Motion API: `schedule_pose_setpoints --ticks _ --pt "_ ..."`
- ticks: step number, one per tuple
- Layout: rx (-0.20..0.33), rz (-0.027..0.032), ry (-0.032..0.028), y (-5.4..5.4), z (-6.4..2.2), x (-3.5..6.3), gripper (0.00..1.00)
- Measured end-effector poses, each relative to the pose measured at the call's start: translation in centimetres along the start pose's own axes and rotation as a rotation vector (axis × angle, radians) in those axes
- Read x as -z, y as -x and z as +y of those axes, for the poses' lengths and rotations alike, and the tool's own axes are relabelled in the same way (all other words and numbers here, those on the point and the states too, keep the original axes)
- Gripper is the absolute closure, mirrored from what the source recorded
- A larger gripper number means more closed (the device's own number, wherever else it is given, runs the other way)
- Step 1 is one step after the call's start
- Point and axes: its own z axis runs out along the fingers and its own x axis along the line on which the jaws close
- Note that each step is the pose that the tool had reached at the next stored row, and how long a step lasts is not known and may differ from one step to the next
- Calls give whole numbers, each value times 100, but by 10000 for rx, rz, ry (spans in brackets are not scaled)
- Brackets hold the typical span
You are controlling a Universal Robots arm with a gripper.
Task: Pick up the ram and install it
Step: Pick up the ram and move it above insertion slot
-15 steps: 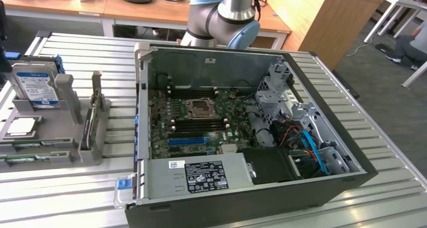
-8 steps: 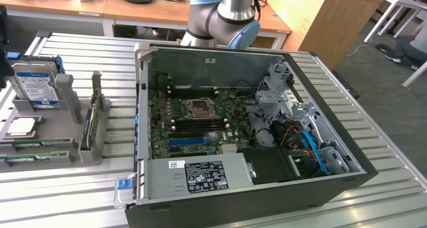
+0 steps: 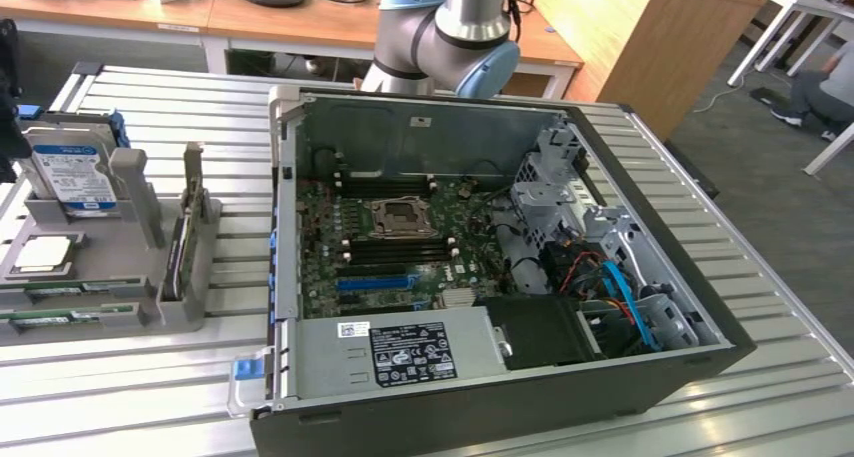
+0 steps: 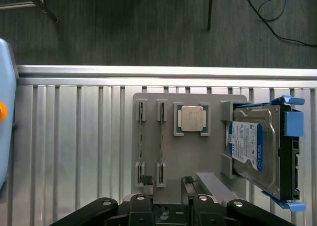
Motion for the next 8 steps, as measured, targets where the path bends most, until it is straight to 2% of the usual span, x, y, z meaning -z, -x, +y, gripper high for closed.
schedule_pose_setpoints --ticks 8 --pt "0 0 0 -1 -3 -55 64"
